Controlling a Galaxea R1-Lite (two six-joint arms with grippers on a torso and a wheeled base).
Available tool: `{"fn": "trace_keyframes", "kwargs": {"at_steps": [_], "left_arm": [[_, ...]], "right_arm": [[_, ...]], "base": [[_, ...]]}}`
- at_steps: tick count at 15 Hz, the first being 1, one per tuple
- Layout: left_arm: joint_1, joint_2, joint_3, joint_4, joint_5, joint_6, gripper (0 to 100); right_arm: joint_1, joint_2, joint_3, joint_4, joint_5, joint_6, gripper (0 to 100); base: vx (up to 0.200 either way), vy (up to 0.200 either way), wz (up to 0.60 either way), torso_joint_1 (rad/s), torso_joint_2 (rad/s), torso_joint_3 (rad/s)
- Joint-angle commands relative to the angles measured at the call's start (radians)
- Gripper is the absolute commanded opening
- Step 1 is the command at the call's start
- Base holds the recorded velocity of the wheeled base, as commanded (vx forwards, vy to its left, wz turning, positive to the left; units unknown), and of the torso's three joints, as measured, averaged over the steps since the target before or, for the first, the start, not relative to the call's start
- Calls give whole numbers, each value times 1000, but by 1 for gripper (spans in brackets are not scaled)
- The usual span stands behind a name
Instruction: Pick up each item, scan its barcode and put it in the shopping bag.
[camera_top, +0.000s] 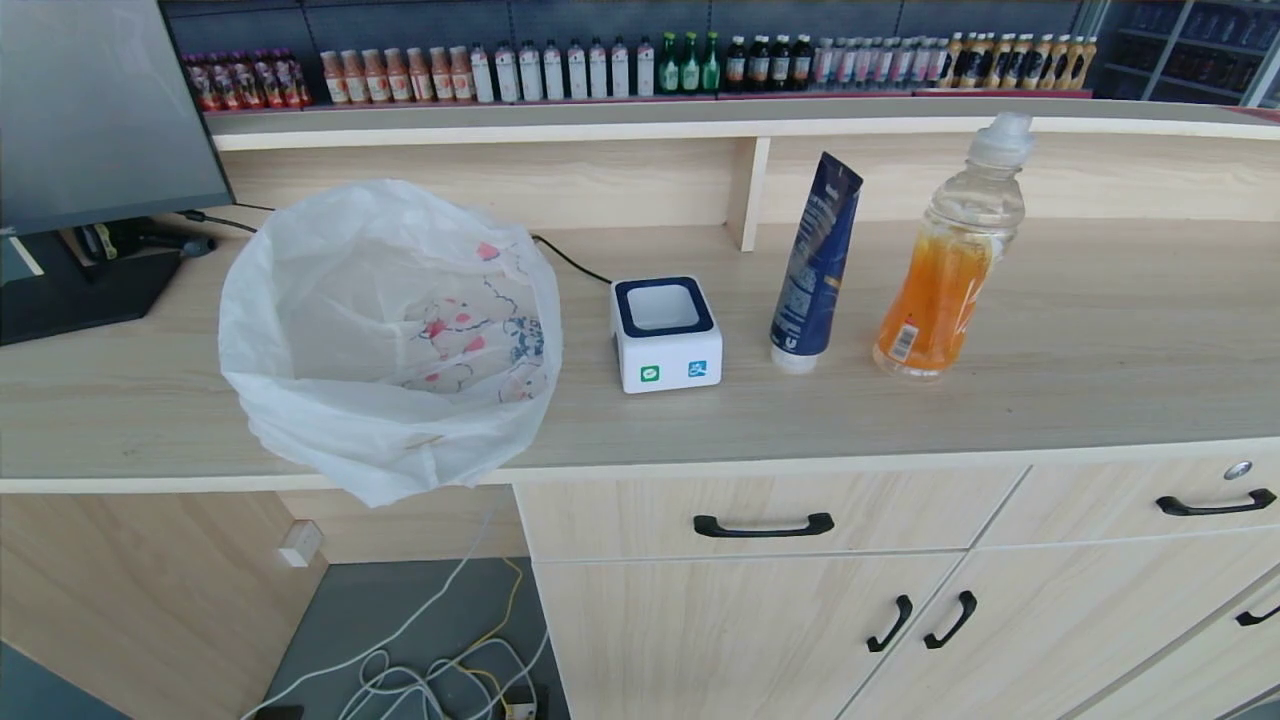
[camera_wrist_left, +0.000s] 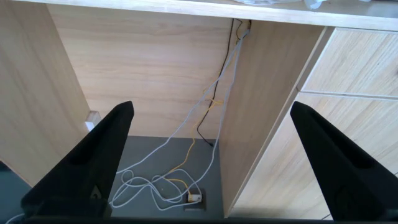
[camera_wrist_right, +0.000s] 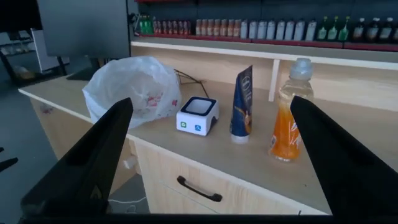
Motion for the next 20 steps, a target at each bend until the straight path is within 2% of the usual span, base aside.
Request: {"fn": "trace_keyframes", "kwargs": {"at_steps": [1, 4, 8, 11, 15, 17, 20], "left_arm": [[0, 0, 0, 0, 0, 0, 100], [0, 0, 0, 0, 0, 0, 100], [0, 0, 0, 0, 0, 0, 100], [0, 0, 0, 0, 0, 0, 100], [0, 0, 0, 0, 0, 0, 100], [-2, 0, 0, 0, 0, 0, 100], [0, 0, 0, 0, 0, 0, 100]], "right_arm": [[6, 50, 42, -4, -4, -73, 100], [16, 114, 45, -7, -24, -234, 100], [37, 196, 30, -4, -56, -287, 100], [143, 246, 31, -7, -122, -289, 100], [333, 338, 36, -22, -253, -289, 100], [370, 410, 34, -105, -299, -286, 100], [381, 507, 36, -257, -311, -284, 100]], "base": [[0, 0, 0, 0, 0, 0], [0, 0, 0, 0, 0, 0], [0, 0, 0, 0, 0, 0], [0, 0, 0, 0, 0, 0], [0, 0, 0, 0, 0, 0], [0, 0, 0, 0, 0, 0], [0, 0, 0, 0, 0, 0]]}}
